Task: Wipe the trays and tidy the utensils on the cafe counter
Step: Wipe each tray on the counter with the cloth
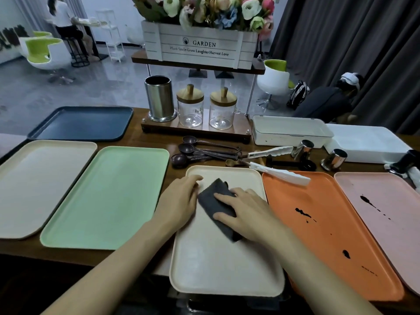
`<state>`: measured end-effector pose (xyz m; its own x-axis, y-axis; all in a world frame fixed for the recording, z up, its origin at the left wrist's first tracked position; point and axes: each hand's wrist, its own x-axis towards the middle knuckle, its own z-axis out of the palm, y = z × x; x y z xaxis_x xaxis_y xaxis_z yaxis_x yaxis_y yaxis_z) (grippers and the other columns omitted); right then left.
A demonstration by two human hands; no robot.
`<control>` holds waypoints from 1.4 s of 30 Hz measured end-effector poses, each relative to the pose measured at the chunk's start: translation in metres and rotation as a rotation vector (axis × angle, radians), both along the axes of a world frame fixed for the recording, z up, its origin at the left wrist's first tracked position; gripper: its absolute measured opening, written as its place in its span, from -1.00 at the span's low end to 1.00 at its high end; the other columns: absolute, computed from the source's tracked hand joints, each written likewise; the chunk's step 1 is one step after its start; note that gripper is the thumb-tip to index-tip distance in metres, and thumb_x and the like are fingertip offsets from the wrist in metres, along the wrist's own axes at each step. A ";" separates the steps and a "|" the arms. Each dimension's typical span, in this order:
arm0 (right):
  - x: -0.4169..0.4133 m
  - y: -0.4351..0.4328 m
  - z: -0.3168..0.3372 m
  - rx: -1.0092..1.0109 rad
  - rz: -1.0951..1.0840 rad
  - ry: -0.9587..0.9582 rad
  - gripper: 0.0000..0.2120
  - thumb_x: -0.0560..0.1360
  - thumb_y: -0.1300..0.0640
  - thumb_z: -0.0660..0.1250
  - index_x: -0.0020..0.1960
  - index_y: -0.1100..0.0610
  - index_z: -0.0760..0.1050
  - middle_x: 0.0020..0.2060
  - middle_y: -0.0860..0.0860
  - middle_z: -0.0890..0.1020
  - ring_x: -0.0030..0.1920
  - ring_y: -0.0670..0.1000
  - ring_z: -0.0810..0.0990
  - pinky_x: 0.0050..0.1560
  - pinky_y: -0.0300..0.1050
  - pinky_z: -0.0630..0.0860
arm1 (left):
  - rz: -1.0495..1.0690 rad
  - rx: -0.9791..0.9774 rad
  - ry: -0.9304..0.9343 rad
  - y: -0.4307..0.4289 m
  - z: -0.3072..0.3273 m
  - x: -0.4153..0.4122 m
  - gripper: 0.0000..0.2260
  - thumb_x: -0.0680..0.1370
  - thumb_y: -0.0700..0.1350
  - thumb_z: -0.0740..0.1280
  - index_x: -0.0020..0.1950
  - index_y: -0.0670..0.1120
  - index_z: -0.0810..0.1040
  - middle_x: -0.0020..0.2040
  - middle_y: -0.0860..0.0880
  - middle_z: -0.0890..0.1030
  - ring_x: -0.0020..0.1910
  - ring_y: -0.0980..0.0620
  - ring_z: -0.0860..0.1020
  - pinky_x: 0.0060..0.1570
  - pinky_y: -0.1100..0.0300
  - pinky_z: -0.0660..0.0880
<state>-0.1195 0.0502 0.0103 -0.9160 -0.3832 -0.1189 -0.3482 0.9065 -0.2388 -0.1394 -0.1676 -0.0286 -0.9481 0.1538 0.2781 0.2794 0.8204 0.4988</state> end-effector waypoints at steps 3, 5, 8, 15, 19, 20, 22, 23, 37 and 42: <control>0.024 -0.016 0.001 0.017 -0.110 0.043 -0.38 0.54 -0.38 0.13 0.54 -0.19 0.20 0.48 -0.01 0.24 0.28 0.15 0.35 0.22 0.08 0.42 | -0.030 -0.042 0.037 0.000 -0.007 0.007 -0.65 0.60 -0.07 0.17 0.38 0.00 0.50 0.14 0.02 0.66 0.10 -0.08 0.56 0.00 -0.05 0.52; 0.028 -0.033 -0.001 -0.010 -0.190 0.044 -0.35 0.52 -0.37 0.17 0.54 -0.17 0.17 0.57 0.01 0.05 0.31 0.20 0.32 0.28 0.11 0.37 | -0.033 -0.032 0.058 0.001 -0.007 0.010 -0.56 0.56 -0.01 0.08 0.38 -0.02 0.53 0.14 0.01 0.66 0.10 -0.08 0.56 0.02 -0.03 0.53; 0.031 -0.053 -0.008 -0.054 -0.278 0.072 -0.44 0.54 -0.20 0.24 0.49 -0.14 0.23 0.47 0.09 0.18 0.24 0.22 0.36 0.17 0.08 0.39 | -0.046 -0.047 0.082 0.000 -0.009 0.008 -0.55 0.55 -0.01 0.08 0.36 -0.04 0.56 0.14 -0.01 0.68 0.09 -0.09 0.59 0.06 -0.02 0.54; 0.060 -0.006 0.001 -0.321 -0.342 0.005 -0.54 0.52 0.03 0.25 0.41 -0.15 0.42 0.18 0.04 0.41 0.10 0.17 0.52 0.07 -0.01 0.48 | 0.035 -0.147 0.085 0.009 -0.007 0.004 -0.67 0.59 -0.18 0.29 0.34 0.01 0.55 0.18 0.02 0.66 0.17 -0.10 0.59 0.36 -0.18 0.33; 0.067 0.055 0.018 -0.449 -0.419 0.081 -0.53 0.51 0.00 0.30 0.40 -0.25 0.42 0.15 -0.06 0.43 0.13 0.06 0.51 0.01 -0.11 0.37 | -0.062 -0.134 0.148 0.054 0.010 -0.003 -0.70 0.53 -0.14 0.25 0.22 0.00 0.63 0.13 0.02 0.67 0.15 -0.10 0.59 0.25 -0.07 0.42; 0.067 0.074 0.021 -0.450 -0.434 0.112 -0.53 0.51 0.00 0.31 0.40 -0.24 0.42 0.15 -0.08 0.43 0.13 0.05 0.51 0.00 -0.11 0.36 | -0.104 -0.104 0.146 0.072 0.015 -0.004 -0.70 0.51 -0.14 0.24 0.18 -0.01 0.65 0.10 0.01 0.68 0.12 -0.10 0.60 0.18 -0.02 0.47; 0.069 0.115 0.021 -0.405 -0.459 0.142 -0.53 0.51 -0.01 0.31 0.41 -0.23 0.41 0.18 -0.09 0.41 0.14 0.06 0.52 0.00 -0.11 0.37 | -0.188 -0.104 0.139 0.112 0.020 -0.007 -0.70 0.50 -0.14 0.23 0.13 -0.03 0.68 0.06 -0.02 0.69 0.06 -0.13 0.61 0.09 0.04 0.51; 0.070 0.136 0.018 -0.356 -0.453 0.124 -0.53 0.51 -0.03 0.31 0.42 -0.22 0.40 0.23 -0.08 0.40 0.18 0.07 0.51 0.04 -0.08 0.41 | -0.229 -0.126 0.142 0.133 0.020 -0.009 -0.70 0.51 -0.13 0.21 0.11 -0.04 0.69 0.05 -0.04 0.69 0.05 -0.15 0.61 0.07 0.04 0.52; 0.076 0.212 -0.037 -0.037 0.044 0.181 -0.43 0.61 -0.11 -0.02 0.55 0.06 0.30 0.53 0.00 0.35 0.58 0.10 0.20 0.53 -0.02 0.07 | -0.045 -0.451 -0.012 0.227 0.018 -0.036 -0.51 0.62 0.10 0.10 0.54 0.06 0.42 0.52 -0.09 0.43 0.27 -0.27 0.52 0.21 -0.12 0.48; 0.077 0.214 -0.034 -0.069 0.038 0.156 -0.42 0.61 -0.12 -0.05 0.58 0.02 0.26 0.56 -0.03 0.30 0.60 0.08 0.15 0.54 -0.01 -0.02 | -0.029 -0.500 -0.081 0.240 0.027 -0.052 -0.39 0.53 0.11 -0.06 0.52 0.07 0.44 0.57 -0.08 0.36 0.40 -0.28 0.40 0.33 -0.13 0.37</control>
